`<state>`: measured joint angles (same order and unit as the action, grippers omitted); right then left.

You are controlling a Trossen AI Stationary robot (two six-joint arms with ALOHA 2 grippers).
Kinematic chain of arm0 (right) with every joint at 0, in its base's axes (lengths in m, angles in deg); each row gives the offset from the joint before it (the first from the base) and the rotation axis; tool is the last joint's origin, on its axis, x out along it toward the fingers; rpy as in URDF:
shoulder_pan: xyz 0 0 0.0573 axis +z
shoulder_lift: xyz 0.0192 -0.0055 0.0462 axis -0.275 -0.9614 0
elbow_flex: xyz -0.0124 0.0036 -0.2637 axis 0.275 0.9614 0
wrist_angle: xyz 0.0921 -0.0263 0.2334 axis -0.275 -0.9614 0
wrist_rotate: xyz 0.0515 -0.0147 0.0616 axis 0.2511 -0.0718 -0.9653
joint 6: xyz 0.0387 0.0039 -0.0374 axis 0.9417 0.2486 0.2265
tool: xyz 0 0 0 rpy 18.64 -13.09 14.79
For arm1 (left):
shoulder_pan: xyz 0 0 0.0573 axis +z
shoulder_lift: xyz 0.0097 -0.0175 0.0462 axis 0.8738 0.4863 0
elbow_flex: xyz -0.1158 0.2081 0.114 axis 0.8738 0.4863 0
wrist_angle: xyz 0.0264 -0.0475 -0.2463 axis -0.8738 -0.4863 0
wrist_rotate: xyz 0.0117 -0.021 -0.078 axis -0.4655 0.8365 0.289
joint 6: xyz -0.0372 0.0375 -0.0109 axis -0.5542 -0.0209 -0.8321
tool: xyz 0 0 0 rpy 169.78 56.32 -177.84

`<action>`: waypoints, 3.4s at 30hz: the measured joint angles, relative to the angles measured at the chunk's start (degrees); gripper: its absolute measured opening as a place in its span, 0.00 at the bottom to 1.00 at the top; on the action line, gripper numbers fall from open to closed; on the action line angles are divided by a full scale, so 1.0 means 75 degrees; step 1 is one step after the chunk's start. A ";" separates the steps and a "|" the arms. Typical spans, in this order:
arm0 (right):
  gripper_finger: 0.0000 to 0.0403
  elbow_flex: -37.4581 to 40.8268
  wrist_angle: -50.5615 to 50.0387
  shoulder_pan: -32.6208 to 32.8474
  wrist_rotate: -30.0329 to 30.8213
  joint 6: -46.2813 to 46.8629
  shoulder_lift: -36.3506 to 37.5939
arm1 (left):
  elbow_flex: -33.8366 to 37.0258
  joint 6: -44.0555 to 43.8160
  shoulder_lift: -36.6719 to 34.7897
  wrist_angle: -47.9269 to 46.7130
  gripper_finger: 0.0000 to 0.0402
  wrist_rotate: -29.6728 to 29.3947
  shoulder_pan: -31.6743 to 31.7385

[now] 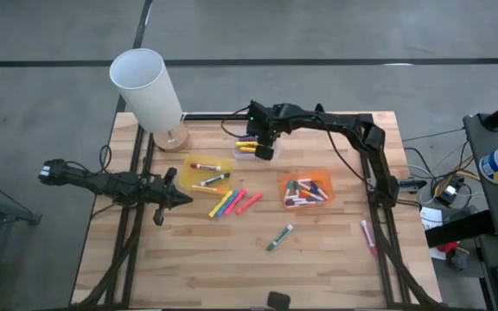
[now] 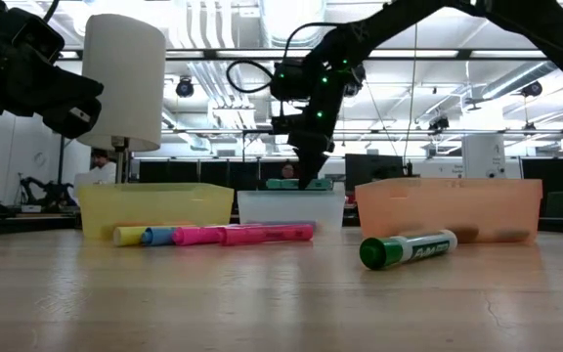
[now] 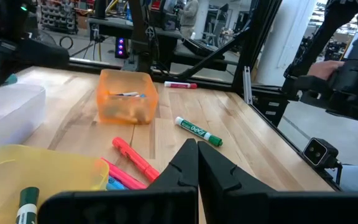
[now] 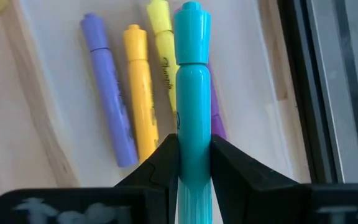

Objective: Pick & Place Markers
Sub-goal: Put the light blue highlighter into the transparent bin, then put the large light red highlighter pen into the transparent bin

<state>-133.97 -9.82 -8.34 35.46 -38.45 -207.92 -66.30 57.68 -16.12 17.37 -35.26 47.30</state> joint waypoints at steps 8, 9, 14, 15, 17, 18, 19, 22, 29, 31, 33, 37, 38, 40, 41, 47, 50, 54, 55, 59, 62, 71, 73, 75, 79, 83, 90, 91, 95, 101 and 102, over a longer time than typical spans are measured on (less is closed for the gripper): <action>0.18 0.0000 0.0037 -0.0060 -0.0041 0.0005 -0.0003 | 0.0000 -0.0003 0.0000 0.0000 0.00 0.0001 -0.0001; 0.18 -0.0003 0.0054 -0.0057 -0.0042 0.0013 -0.0006 | 0.0000 0.0000 0.0000 0.0000 0.00 0.0003 0.0000; 0.18 -0.0001 0.0180 -0.0069 -0.0039 0.0014 -0.0012 | 0.0000 -0.0003 0.0000 0.0000 0.00 0.0001 -0.0002; 0.19 0.0000 0.0253 -0.0069 -0.0035 0.0015 -0.0012 | 0.0000 -0.0001 0.0000 0.0000 0.00 0.0002 -0.0002; 0.21 -0.0003 0.0459 -0.0066 -0.0027 0.0067 -0.0012 | 0.0000 0.0000 0.0000 0.0000 0.00 0.0000 0.0000; 0.23 0.0000 0.0576 -0.0061 -0.0022 0.0107 -0.0015 | 0.0000 0.0000 0.0000 0.0000 0.00 0.0003 -0.0003; 0.25 -0.0002 0.0671 -0.0060 -0.0011 0.0132 -0.0013 | 0.0000 -0.0001 0.0000 0.0000 0.00 0.0000 0.0000; 0.31 -0.0003 0.0864 -0.0054 -0.0004 0.0150 -0.0015 | 0.0000 0.0000 0.0000 0.0000 0.00 0.0001 -0.0002; 0.44 -0.0003 0.0968 -0.0054 -0.0001 0.0224 -0.0015 | 0.0000 -0.0001 0.0000 0.0000 0.00 0.0002 0.0000; 0.46 -0.0003 0.0965 -0.0045 0.0000 0.0224 -0.0017 | 0.0000 0.0000 0.0000 0.0000 0.00 0.0001 -0.0002; 0.48 -0.0003 0.0965 -0.0027 0.0002 0.0224 -0.0017 | 0.0000 -0.0001 0.0000 0.0000 0.00 0.0002 0.0000; 0.49 -0.0003 0.0961 0.0068 0.0019 0.0221 -0.0017 | 0.0000 0.0000 0.0000 0.0000 0.00 0.0000 0.0000; 0.49 -0.0003 0.0961 0.0107 0.0018 0.0221 -0.0016 | 0.0000 -0.0002 0.0000 0.0000 0.00 0.0000 -0.0001; 0.49 -0.0003 0.0959 0.0206 0.0019 0.0221 -0.0017 | 0.0000 -0.0002 0.0000 0.0000 0.00 0.0002 0.0000; 0.49 -0.0003 0.0959 0.0269 0.0019 0.0218 -0.0015 | 0.0000 -0.0001 0.0000 0.0000 0.00 0.0000 -0.0002; 0.49 -0.0003 0.0956 0.0737 0.0014 0.0205 -0.0015 | 0.0000 -0.0003 0.0000 0.0000 0.00 0.0000 0.0000; 0.49 -0.0003 0.0956 0.1017 0.0014 0.0174 -0.0015 | 0.0000 -0.0001 0.0000 0.0000 0.00 0.0000 -0.0002; 0.49 -0.0003 0.0956 0.1448 0.0000 0.0164 -0.0015 | 0.0000 -0.0003 0.0000 0.0000 0.00 0.0000 0.0000; 0.49 -0.0003 0.0956 0.1558 -0.0007 0.0162 -0.0013 | 0.0000 0.0000 0.0000 0.0000 0.00 0.0000 -0.0003; 0.49 -0.0003 0.0891 0.2004 -0.0007 0.0162 -0.0013 | 0.0000 -0.0002 0.0000 0.0000 0.00 0.0003 0.0000; 0.49 -0.0003 0.0717 0.2367 -0.0007 0.0162 -0.0012 | 0.0000 0.0000 0.0000 0.0000 0.00 0.0000 0.0000; 0.49 -0.0003 0.0495 0.3381 -0.0010 0.0220 -0.0012 | 0.0000 -0.0002 0.0000 0.0000 0.00 0.0000 -0.0001; 0.49 -0.0002 0.0510 0.3540 -0.0010 0.0266 -0.0012 | 0.0000 0.0000 0.0000 0.0000 0.00 0.0003 -0.0003; 0.49 0.0007 0.0526 0.3666 -0.0010 0.0382 -0.0013 | 0.0000 0.0000 0.0000 0.0000 0.00 0.0003 -0.0002; 0.49 0.0046 0.0525 0.3778 -0.0007 0.0468 -0.0015 | 0.0000 0.0000 0.0000 0.0000 0.00 0.0002 0.0000; 0.49 0.0079 0.0529 0.3771 -0.0004 0.0582 -0.0017 | 0.0000 0.0000 0.0000 0.0000 0.00 0.0003 -0.0003; 0.49 0.0464 0.0773 0.3773 -0.0007 0.0625 -0.0020 | 0.0000 0.0000 0.0000 0.0000 0.00 0.0003 0.0000; 0.49 0.0585 0.0870 0.3774 -0.0007 0.0626 -0.0020 | 0.0000 0.0000 0.0000 0.0000 0.00 0.0000 0.0000; 0.49 0.1134 0.1377 0.3772 -0.0007 0.0626 -0.0020 | 0.0000 -0.0003 0.0000 0.0000 0.00 0.0001 -0.0002; 0.49 0.1752 0.1976 0.3724 -0.0004 0.0626 -0.0032 | 0.0000 0.0000 0.0000 0.0000 0.00 0.0000 0.0000; 0.49 0.1828 0.2017 0.3720 -0.0007 0.0626 -0.0032 | 0.0000 -0.0001 0.0000 0.0000 0.00 0.0001 -0.0001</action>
<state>-120.26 5.31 19.56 35.41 -33.75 -208.16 -66.30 57.67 -16.12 17.37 -35.25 47.29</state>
